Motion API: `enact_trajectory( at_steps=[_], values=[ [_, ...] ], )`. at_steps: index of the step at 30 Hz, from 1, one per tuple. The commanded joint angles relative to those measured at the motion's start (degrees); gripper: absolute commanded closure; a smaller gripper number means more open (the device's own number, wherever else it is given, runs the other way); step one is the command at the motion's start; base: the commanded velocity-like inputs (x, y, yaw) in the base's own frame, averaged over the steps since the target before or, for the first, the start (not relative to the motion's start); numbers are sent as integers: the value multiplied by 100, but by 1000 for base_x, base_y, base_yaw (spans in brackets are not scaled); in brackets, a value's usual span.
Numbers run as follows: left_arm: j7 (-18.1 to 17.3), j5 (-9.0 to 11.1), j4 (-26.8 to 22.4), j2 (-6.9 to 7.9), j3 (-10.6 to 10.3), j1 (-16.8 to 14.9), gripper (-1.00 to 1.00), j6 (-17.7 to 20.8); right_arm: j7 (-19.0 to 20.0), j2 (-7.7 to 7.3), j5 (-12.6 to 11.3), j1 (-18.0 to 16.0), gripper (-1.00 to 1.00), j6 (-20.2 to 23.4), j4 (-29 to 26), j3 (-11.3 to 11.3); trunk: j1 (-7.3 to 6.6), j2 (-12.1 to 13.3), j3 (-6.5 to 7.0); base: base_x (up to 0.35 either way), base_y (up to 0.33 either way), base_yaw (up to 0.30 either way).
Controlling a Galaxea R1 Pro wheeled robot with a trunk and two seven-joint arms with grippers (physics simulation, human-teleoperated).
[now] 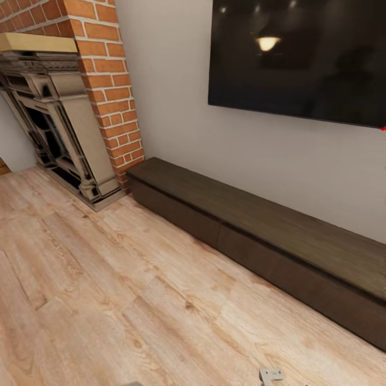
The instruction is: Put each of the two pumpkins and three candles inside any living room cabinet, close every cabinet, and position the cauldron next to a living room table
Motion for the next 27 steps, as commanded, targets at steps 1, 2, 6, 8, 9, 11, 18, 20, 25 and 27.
enact_trajectory(
  at_steps=[1,2,6,8,9,11,18,20,25,27],
  values=[
    [14,1,-90,-156,-241,-6,-100,19,0,-10,4,0,-100,25,-19,-3,0,0,-9,0,0,-50],
    [23,3,-226,-226,-429,-16,-100,36,-1,-17,6,0,-100,35,-34,-4,0,0,-17,0,0,-32],
    [55,3,-1546,-316,-921,-35,-100,446,-2,-85,16,-7,-100,42,-65,-11,0,0,-53,0,0,-9],
    [61,0,-1820,-325,-968,-33,-100,833,-1,-100,17,-8,-100,12,-72,-13,0,0,-71,0,0,-4],
    [64,-1,-1889,-331,-985,-28,-100,948,0,-103,18,-8,-100,-2,-74,-14,0,0,-81,0,0,-35],
    [64,-2,-1974,-312,-1013,-22,-100,1092,4,-110,18,-9,-100,-56,-76,-18,0,0,-98,0,0,-96],
    [26,-2,-1705,-255,-1035,-11,-100,886,8,-125,25,-9,-100,-389,-69,-663,0,0,-157,0,0,-145],
    [22,-2,-1666,-252,-1036,-11,-100,754,8,-135,26,-9,-100,-408,-69,-741,0,0,-173,0,0,-161],
    [10,-2,-1639,-244,-1036,-10,-100,617,8,-142,27,-9,-100,-420,-69,-794,0,0,-213,0,0,-163],
    [4,-2,-1638,-244,-1036,-11,-100,610,8,-143,27,-9,-100,-420,-69,-796,0,0,-228,0,0,-179]
  ],
)
